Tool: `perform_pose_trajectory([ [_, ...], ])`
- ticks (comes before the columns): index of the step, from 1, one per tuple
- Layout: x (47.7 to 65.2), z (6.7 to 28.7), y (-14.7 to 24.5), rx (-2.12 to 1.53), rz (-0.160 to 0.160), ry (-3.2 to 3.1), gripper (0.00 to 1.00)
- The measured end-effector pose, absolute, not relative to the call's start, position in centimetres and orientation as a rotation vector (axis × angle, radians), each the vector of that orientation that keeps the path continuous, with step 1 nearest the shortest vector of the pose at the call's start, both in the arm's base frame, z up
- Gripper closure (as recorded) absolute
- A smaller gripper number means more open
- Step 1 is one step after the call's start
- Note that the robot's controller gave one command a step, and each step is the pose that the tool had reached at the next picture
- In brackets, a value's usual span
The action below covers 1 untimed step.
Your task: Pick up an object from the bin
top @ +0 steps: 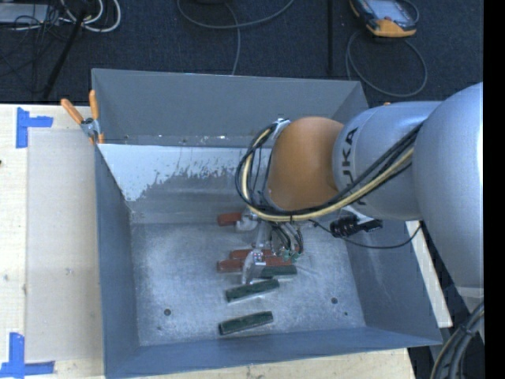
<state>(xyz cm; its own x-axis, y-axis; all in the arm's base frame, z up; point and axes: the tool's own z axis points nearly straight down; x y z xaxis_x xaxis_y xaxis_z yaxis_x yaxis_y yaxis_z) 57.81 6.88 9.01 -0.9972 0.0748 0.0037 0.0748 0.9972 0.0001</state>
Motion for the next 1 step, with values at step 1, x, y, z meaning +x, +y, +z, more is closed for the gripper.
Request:
perform_pose_trajectory([
  [1, 57.87, 7.76, 5.81, -0.063, 0.0, -3.142, 0.0],
])
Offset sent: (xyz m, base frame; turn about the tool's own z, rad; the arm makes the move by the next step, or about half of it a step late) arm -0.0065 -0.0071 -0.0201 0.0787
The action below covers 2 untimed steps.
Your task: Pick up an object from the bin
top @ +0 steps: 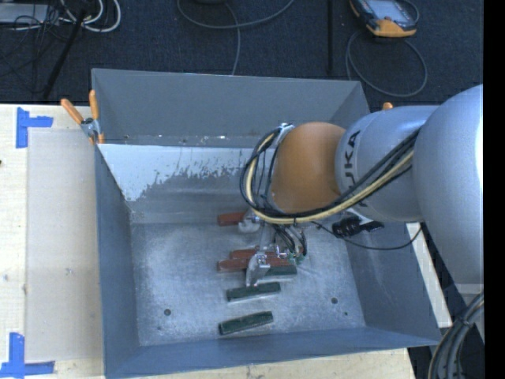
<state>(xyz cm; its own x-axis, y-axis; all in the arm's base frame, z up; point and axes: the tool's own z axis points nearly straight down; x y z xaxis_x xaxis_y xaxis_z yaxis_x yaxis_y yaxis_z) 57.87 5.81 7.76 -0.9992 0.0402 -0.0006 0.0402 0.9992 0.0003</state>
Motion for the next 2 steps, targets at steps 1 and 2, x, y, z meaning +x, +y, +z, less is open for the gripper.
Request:
perform_pose_trajectory([
  [1, 57.83, 7.8, 6.15, 0.241, 0.004, 3.114, 1.0],
  [2, 57.83, 7.8, 6.15, 0.241, 0.004, 3.114, 1.0],
])
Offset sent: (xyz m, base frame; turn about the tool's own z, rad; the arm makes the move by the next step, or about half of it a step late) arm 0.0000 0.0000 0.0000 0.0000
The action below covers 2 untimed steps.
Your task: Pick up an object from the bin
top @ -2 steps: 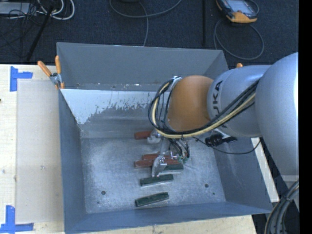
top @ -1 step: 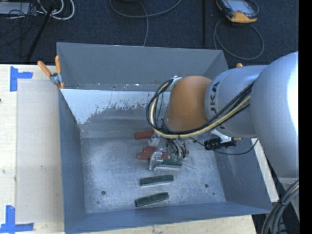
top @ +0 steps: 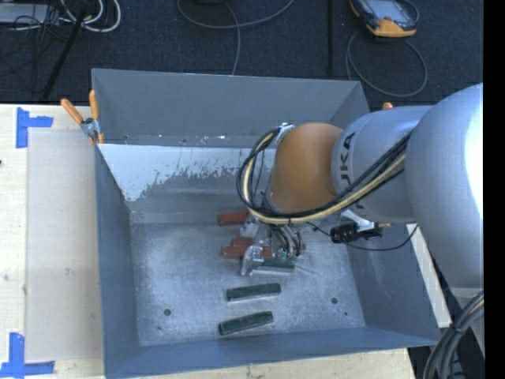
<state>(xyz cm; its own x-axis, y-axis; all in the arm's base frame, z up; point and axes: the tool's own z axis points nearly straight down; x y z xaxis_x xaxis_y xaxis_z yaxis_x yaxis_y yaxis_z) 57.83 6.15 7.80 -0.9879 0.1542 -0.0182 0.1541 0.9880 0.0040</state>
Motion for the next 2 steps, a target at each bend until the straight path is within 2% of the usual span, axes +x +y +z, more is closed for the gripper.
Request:
perform_pose_trajectory([
  [1, 57.7, 8.1, 6.1, 0.243, 0.003, 3.119, 1.0],
  [2, 57.5, 9.5, 6.1, 0.244, 0.0, 3.132, 1.0],
])
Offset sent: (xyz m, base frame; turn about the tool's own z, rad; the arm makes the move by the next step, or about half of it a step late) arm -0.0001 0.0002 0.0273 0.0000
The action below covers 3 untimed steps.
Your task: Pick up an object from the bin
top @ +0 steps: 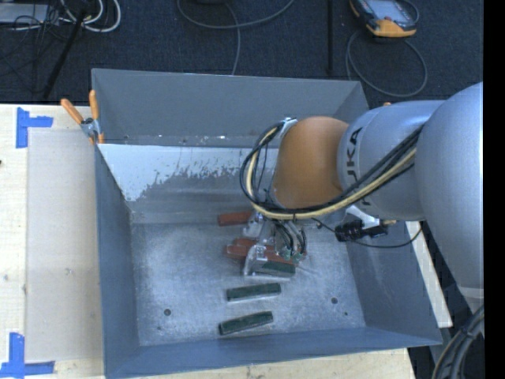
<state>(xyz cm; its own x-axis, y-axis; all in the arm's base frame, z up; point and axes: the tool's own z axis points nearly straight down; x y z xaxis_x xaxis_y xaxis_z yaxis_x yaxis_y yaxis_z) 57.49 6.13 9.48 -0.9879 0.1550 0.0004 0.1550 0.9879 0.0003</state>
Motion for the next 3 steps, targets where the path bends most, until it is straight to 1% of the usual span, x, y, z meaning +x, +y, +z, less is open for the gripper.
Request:
perform_pose_trajectory([
  [3, 57.6, 11.4, 6.1, -0.246, -0.001, -3.133, 1.0],
])
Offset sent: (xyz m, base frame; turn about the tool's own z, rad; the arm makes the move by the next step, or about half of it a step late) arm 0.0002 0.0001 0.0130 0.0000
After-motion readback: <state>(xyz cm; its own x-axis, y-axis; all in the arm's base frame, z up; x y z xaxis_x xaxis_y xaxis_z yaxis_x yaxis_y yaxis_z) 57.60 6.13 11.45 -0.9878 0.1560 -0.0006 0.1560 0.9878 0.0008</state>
